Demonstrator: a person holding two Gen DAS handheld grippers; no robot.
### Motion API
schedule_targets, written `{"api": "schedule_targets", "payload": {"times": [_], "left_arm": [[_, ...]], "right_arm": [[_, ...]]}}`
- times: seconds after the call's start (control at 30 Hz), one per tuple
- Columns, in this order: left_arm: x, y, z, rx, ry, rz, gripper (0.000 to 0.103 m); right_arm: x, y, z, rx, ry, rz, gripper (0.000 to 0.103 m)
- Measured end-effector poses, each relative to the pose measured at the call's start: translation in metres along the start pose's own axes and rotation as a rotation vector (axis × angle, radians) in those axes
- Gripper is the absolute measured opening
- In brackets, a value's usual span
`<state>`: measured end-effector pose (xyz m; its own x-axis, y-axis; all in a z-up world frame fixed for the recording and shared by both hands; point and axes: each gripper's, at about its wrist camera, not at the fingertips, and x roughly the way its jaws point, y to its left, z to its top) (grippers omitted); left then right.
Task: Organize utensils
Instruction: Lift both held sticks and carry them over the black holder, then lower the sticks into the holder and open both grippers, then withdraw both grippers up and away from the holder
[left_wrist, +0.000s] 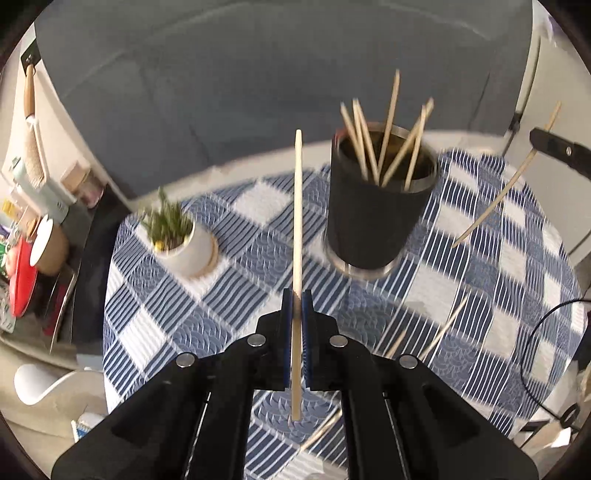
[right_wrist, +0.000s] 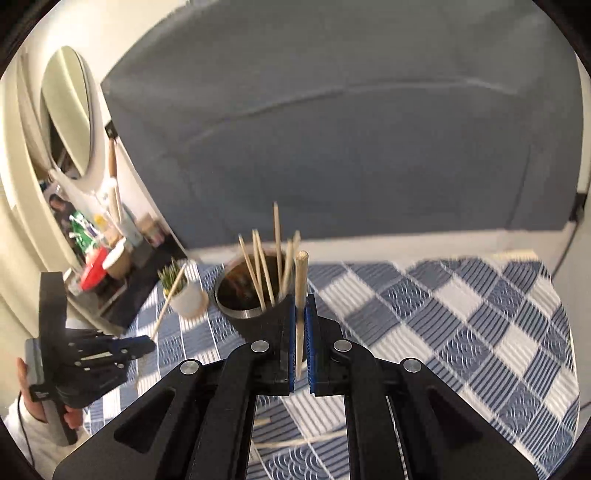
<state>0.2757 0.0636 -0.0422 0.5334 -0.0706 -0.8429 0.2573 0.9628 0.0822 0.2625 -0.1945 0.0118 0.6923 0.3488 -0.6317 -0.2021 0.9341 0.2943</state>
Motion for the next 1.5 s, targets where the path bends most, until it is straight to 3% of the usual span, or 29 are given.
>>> {"api": "schedule_targets", "payload": {"times": [0.37,0.53,0.73,0.93,1.27,1.5], "left_arm": [[-0.025,0.005,0.074,-0.078,-0.202,-0.163,0.005],[-0.025,0.011,0.093,-0.127,-0.309,-0.268,0.005],[-0.010,0.007,0.108,-0.159,-0.390,-0.377,0.005],[0.020,-0.007,0.115,-0.151,-0.402,-0.429,0.005],[0.055,-0.015,0.107,-0.140,-0.360,-0.438,0.006],[0.039,-0.008,0.095,-0.126,-0.364,-0.402,0.032]], "right_arm": [[-0.003,0.016,0.070,-0.089,-0.103,0.079,0.005],[0.009,0.025,0.083,-0.094,-0.112,0.130,0.005],[0.032,0.026,0.084,-0.105,-0.082,0.131,0.005],[0.058,0.020,0.080,-0.108,-0.040,0.118,0.005],[0.085,0.007,0.062,-0.096,0.042,0.104,0.009],[0.074,0.005,0.062,-0.099,0.029,0.060,0.014]]}}
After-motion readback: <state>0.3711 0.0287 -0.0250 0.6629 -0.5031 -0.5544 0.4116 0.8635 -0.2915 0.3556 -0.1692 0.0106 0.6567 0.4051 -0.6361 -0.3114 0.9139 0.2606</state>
